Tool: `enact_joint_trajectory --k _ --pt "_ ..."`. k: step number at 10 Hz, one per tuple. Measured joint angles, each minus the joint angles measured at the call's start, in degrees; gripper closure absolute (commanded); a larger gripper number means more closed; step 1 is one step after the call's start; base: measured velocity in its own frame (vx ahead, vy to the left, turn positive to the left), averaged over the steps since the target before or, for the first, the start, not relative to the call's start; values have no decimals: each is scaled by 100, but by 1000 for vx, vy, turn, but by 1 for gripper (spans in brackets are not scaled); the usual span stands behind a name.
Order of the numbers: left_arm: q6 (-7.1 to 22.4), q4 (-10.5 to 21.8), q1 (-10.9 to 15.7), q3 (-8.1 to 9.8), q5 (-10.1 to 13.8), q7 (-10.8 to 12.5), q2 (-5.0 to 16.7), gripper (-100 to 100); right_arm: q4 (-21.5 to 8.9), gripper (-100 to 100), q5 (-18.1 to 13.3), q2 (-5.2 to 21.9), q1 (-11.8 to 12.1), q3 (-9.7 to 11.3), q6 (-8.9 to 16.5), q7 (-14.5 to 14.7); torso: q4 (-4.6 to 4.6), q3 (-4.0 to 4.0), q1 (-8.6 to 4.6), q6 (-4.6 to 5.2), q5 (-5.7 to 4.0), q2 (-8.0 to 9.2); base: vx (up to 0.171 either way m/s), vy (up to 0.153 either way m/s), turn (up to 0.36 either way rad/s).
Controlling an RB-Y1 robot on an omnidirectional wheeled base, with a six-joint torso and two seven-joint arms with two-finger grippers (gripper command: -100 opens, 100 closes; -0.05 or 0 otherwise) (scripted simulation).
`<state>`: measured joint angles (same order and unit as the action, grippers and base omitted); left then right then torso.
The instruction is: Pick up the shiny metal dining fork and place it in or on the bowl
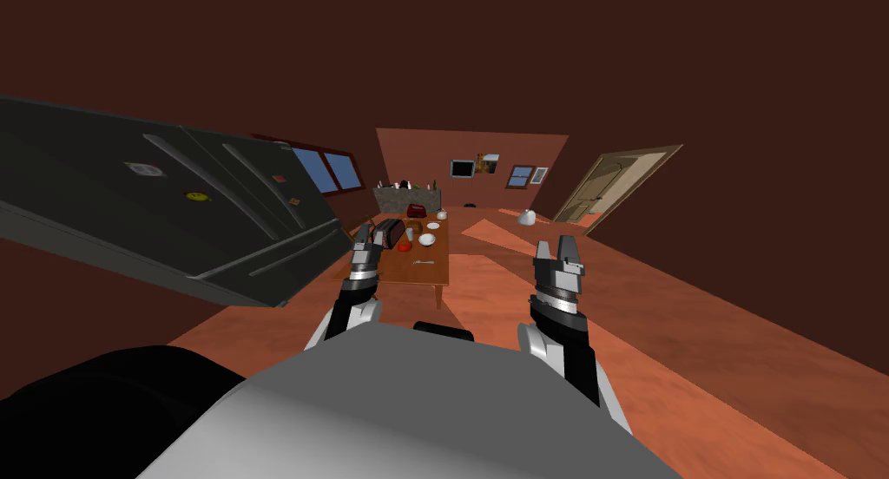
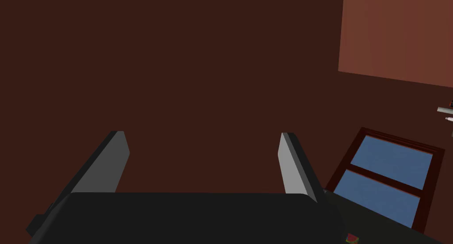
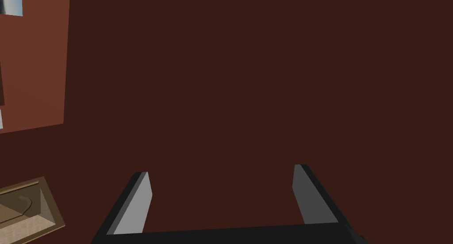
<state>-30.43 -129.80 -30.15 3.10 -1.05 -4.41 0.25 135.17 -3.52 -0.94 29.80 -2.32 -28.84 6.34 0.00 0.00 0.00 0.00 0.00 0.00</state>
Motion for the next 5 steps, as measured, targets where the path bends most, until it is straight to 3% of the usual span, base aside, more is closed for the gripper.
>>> enact_joint_trajectory --k 3,5 --pt "57 154 -41 -33 64 3 384 -100 0 0 0 -1 0 1 0 0 -1 -2 -48 0 -11 -4 14 -127 -35" --pt "149 328 -26 -117 101 -23 656 -100 0 0 0 -2 0 1 0 0 -2 -5 -61 1 -13 -9 28 -172 -53"
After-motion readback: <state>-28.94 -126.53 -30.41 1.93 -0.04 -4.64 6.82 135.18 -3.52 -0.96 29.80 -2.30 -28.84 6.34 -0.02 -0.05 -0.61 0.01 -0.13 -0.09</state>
